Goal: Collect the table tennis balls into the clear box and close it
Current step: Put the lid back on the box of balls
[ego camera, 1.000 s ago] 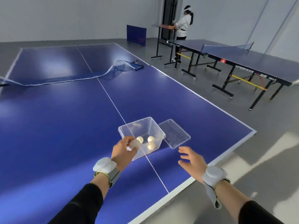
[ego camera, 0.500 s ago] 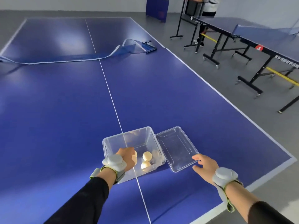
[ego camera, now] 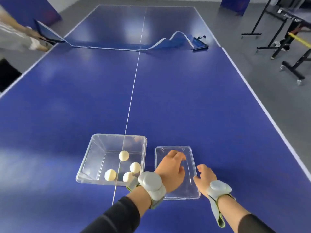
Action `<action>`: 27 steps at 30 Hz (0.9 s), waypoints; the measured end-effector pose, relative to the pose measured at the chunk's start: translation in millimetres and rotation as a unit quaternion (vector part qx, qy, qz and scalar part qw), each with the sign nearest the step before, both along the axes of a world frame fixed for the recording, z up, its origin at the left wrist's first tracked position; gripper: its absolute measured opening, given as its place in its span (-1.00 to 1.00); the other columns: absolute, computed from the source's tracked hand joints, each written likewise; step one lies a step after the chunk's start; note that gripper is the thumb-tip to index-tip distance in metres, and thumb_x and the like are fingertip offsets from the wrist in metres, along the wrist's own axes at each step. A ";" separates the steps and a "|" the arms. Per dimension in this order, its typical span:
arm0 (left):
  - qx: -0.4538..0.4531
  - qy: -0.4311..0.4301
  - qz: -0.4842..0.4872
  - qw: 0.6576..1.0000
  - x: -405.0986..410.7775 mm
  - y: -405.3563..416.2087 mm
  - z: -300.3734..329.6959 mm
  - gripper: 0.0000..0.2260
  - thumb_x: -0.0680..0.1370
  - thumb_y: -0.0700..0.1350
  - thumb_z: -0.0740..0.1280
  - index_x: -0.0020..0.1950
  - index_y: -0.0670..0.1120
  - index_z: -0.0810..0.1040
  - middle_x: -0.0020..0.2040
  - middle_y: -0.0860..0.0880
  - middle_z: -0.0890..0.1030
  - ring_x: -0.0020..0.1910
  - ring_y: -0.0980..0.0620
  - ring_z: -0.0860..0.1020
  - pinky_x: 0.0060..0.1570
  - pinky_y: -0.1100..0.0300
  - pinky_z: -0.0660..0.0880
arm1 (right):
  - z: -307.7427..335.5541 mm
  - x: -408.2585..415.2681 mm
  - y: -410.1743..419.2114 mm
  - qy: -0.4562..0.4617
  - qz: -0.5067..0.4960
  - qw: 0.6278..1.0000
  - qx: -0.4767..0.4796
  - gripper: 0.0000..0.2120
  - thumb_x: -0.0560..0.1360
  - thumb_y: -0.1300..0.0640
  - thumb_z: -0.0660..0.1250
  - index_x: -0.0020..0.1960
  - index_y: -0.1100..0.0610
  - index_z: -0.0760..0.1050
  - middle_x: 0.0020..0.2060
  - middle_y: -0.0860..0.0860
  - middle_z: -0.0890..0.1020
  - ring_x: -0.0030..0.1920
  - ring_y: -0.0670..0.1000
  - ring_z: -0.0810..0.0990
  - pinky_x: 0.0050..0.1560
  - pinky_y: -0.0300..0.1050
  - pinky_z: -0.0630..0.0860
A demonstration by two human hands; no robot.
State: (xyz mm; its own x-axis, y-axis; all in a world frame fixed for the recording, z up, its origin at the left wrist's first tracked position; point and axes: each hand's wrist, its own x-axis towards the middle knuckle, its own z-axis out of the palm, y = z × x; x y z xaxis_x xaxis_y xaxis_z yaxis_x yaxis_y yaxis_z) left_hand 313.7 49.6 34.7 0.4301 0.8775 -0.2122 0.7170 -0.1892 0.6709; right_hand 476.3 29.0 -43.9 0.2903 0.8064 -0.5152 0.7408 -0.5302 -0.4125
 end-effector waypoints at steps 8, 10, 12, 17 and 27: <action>-0.179 0.225 0.133 0.949 22.0 -10.5 -62.4 -0.49 0.52 -0.10 0.22 0.43 -0.09 0.12 0.52 -0.20 -0.04 0.46 -0.26 0.08 0.39 -0.07 0.26 | -6.9 5.2 16.1 0.030 0.048 0.998 0.002 -0.60 0.52 0.19 0.19 0.34 0.19 0.25 0.25 0.17 0.39 0.06 0.16 0.48 -0.05 -0.18 0.34; -0.200 0.240 0.165 0.935 23.1 -11.4 -67.7 -0.49 0.52 -0.09 0.22 0.43 -0.07 0.12 0.53 -0.22 -0.09 0.49 -0.26 0.04 0.42 -0.10 0.21 | -8.1 6.9 18.4 0.035 0.040 0.999 0.005 -0.60 0.53 0.20 0.19 0.34 0.21 0.24 0.27 0.17 0.38 0.11 0.18 0.50 -0.03 -0.16 0.36; -0.205 0.222 0.185 0.935 23.0 -13.2 -69.0 -0.53 0.53 -0.12 0.20 0.42 -0.08 0.16 0.53 -0.22 -0.05 0.48 -0.25 0.06 0.42 -0.08 0.22 | -9.3 8.0 20.6 0.049 0.027 0.998 0.009 -0.60 0.52 0.22 0.19 0.34 0.21 0.26 0.27 0.17 0.41 0.13 0.19 0.51 -0.04 -0.15 0.36; -0.175 0.151 0.205 0.951 21.7 -15.6 -58.7 -0.65 0.53 -0.19 0.16 0.33 -0.12 0.31 0.48 -0.18 0.13 0.40 -0.22 0.22 0.33 0.01 0.34 | -4.9 11.4 22.1 0.097 -0.055 0.994 0.019 -0.57 0.51 0.22 0.20 0.37 0.21 0.29 0.25 0.18 0.48 0.09 0.19 0.48 0.04 -0.07 0.38; -0.047 -0.022 0.190 0.980 -7.3 7.8 15.6 -0.58 0.54 -0.21 0.15 0.40 -0.06 0.26 0.34 -0.11 0.41 0.18 -0.10 0.52 0.05 0.18 0.50 | 94.7 18.3 54.4 0.291 -0.151 0.917 0.226 -0.73 0.60 0.22 0.08 0.23 0.19 0.46 -0.05 0.11 0.61 -0.03 0.12 0.59 0.09 0.07 0.54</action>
